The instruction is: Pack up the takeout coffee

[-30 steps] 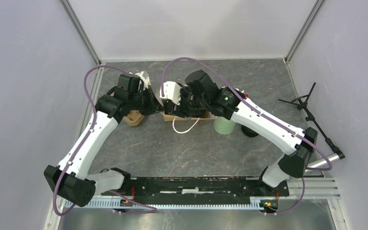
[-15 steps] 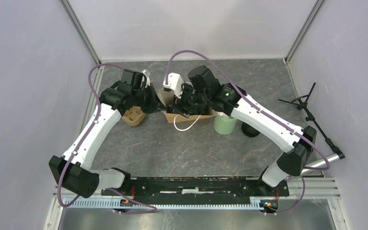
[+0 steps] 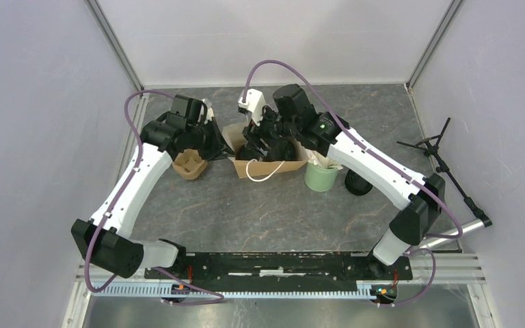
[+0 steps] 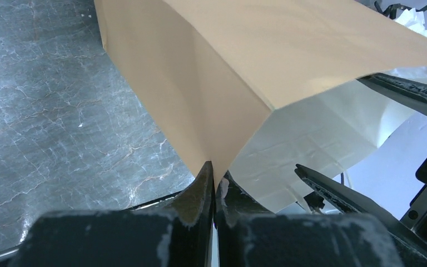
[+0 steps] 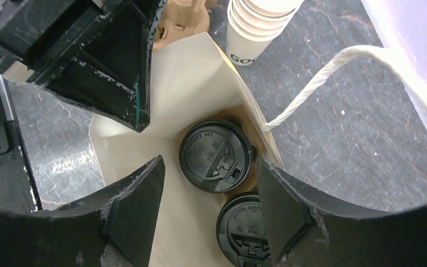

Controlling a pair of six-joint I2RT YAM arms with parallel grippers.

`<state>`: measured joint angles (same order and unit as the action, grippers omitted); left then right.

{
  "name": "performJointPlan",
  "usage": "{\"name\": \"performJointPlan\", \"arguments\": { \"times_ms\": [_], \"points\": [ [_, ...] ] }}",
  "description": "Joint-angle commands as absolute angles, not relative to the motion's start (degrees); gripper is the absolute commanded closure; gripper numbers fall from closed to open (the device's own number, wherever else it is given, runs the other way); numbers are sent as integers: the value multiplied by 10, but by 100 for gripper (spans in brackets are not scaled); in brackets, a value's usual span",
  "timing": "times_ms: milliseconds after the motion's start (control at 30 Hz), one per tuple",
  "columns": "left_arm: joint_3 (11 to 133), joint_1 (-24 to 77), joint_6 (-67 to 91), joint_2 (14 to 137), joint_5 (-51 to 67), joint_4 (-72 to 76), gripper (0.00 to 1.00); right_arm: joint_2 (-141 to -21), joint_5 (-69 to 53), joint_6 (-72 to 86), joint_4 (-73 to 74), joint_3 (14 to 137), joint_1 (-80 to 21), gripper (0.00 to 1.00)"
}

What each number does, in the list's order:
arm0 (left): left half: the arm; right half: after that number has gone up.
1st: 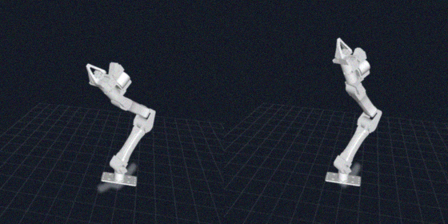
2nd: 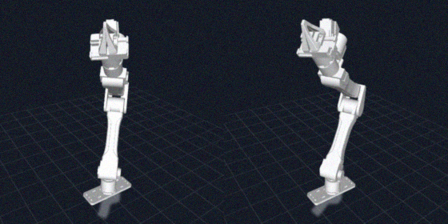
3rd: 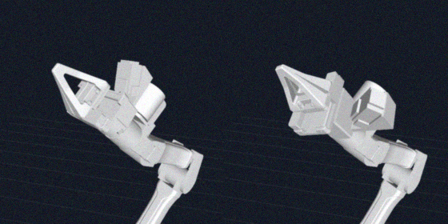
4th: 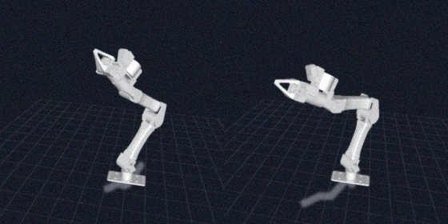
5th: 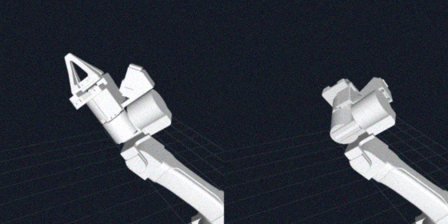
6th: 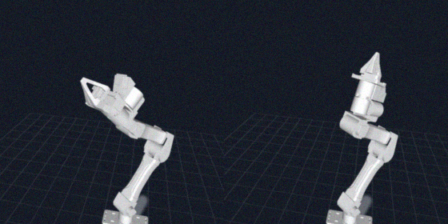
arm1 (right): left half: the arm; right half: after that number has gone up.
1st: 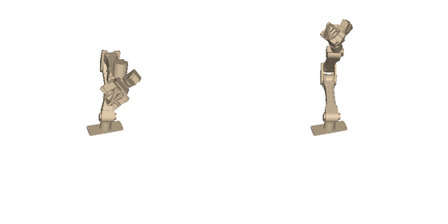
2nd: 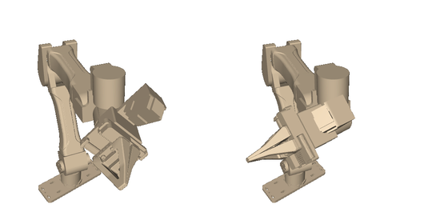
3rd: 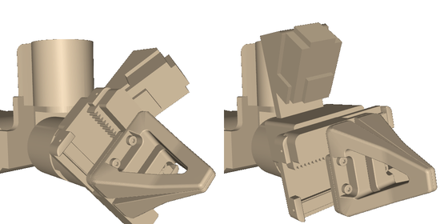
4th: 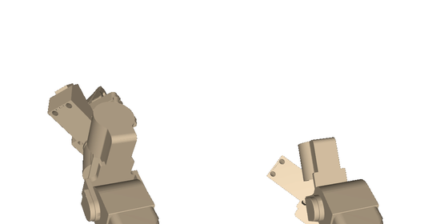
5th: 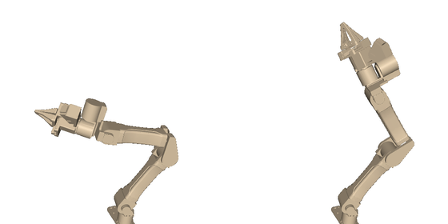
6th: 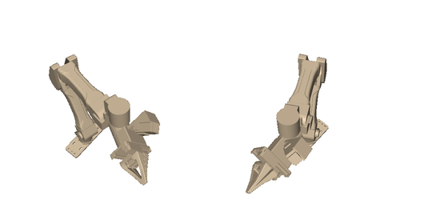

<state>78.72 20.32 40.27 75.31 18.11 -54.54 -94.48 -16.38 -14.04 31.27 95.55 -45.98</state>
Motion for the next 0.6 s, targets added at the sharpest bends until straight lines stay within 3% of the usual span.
{"name": "performJointPlan", "arguments": {
  "times_ms": [0,567],
  "points": [
    [822,198,424,751,180,-563,92,-947,-193,-122,261,958,-454,32],
    [852,199,405,757,163,-563,71,-967,-212,-111,225,974,-434,32]
  ]
}}
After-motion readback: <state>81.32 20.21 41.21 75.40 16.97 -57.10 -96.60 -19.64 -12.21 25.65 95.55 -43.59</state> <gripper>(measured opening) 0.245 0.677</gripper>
